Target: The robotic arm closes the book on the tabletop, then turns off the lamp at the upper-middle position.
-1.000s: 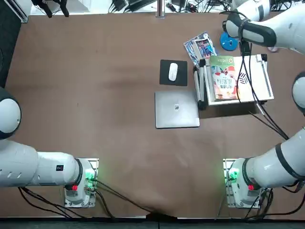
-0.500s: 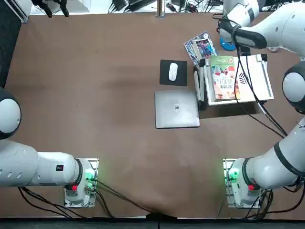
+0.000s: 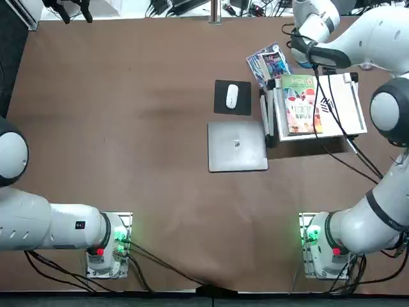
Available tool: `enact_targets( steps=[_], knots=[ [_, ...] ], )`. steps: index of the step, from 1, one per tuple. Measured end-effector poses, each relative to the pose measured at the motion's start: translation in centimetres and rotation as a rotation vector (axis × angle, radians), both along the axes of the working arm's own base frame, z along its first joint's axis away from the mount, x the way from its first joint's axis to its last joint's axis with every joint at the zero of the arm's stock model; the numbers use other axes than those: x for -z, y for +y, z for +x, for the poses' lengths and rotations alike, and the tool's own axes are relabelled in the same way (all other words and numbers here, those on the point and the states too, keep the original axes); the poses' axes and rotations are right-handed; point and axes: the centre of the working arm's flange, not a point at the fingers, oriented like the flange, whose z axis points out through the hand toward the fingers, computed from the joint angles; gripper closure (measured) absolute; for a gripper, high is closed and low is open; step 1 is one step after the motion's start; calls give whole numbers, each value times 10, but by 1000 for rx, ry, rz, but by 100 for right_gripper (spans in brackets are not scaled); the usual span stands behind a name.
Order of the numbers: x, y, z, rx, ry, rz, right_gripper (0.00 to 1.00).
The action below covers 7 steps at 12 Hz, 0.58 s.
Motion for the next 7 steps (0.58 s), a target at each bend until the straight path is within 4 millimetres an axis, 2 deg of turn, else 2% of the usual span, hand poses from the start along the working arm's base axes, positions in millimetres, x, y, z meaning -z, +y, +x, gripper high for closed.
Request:
enact_targets(
  steps=[1, 2, 3, 7],
  knots=[
    [8, -4, 4, 15, 4, -1, 99],
    [27, -12, 9, 49, 10, -13, 99],
    [37, -16, 10, 61, 9, -27, 99],
    [66, -19, 11, 91, -4, -70, 99]
  ],
)
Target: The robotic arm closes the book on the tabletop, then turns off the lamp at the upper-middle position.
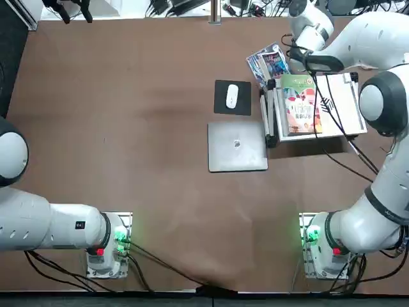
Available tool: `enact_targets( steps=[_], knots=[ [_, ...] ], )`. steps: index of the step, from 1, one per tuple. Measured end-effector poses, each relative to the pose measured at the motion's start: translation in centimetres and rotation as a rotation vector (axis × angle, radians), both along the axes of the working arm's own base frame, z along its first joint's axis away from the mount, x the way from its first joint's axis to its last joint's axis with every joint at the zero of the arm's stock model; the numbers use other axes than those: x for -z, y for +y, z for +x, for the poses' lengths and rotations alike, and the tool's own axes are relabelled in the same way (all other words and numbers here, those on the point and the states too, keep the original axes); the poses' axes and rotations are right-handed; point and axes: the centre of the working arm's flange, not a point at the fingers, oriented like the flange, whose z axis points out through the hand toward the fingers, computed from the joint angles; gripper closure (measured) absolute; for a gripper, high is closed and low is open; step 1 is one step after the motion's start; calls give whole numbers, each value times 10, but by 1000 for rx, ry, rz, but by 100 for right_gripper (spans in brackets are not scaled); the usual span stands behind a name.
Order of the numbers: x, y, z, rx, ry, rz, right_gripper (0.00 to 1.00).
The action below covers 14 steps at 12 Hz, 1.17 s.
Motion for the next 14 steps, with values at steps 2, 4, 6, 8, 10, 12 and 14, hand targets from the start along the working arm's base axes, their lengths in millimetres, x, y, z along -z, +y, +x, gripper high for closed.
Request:
enact_targets(
  steps=[2, 4, 6, 8, 10, 12, 14],
  knots=[
    [9, -2, 1, 1, -2, -12, 99],
    [16, -7, 4, -5, -7, -10, 99],
    [21, -15, 9, -6, -17, -5, 99],
    [25, -20, 15, -10, -25, -4, 99],
    [29, -22, 20, -8, -29, -5, 99],
    [32, -23, 25, -12, -34, -11, 99],
    [38, -25, 32, -21, -40, -24, 99]
  ],
)
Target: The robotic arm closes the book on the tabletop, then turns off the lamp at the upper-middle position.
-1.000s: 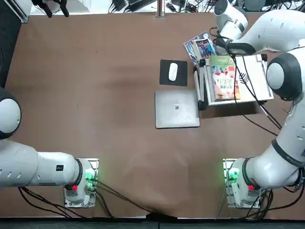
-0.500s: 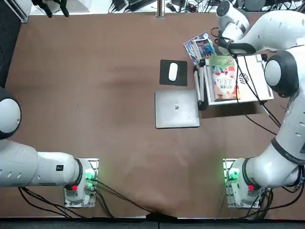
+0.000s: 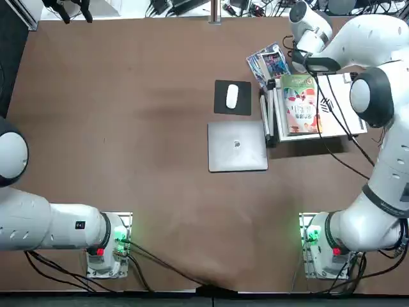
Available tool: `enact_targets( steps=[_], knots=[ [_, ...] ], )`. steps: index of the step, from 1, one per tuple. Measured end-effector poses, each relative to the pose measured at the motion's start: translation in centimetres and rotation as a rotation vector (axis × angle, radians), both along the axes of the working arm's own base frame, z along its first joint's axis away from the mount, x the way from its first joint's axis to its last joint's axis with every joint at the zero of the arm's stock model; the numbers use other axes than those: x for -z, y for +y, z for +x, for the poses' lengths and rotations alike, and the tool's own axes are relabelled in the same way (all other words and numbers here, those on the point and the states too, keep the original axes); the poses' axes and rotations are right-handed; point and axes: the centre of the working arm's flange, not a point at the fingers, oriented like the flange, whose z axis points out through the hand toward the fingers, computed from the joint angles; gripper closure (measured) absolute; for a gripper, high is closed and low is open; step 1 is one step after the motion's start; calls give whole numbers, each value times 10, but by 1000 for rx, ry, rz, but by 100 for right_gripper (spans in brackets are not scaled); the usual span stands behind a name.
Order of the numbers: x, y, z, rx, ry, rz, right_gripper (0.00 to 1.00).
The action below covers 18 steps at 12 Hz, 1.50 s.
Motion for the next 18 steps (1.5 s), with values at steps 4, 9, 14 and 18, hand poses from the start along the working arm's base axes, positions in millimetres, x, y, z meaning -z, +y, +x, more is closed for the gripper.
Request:
enact_targets(
  steps=[4, 9, 14, 18],
  knots=[
    [9, -7, 7, -7, -13, 8, 99],
    [16, -12, 10, -28, -30, 25, 99],
    [22, -18, 11, -35, -35, 37, 99],
    [24, -17, 11, -39, -36, 41, 99]
  ],
)
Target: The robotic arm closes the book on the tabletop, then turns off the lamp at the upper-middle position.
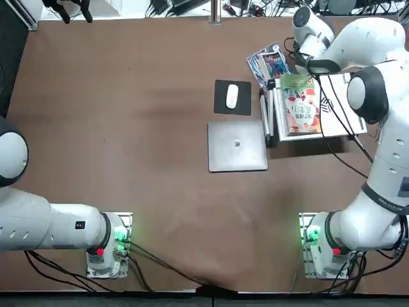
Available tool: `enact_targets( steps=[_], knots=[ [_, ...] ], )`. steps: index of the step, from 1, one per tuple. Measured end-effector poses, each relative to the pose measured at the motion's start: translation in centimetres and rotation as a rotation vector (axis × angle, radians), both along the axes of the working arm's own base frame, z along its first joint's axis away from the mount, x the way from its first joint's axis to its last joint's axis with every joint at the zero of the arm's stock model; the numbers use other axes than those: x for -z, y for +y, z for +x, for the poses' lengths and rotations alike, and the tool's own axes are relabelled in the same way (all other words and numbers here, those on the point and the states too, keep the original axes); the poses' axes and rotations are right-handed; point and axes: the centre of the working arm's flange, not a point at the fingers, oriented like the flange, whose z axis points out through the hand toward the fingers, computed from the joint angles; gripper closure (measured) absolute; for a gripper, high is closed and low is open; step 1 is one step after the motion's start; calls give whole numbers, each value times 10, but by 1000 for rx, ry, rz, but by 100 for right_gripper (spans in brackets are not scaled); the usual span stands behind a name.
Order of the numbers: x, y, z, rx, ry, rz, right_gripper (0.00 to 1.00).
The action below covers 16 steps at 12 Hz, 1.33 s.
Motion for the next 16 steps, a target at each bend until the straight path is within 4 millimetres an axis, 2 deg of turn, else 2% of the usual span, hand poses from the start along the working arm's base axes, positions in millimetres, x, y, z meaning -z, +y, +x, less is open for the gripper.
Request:
enact_targets(
  steps=[16],
  knots=[
    [3, 1, 2, -20, -18, 26, 99]
  ],
)
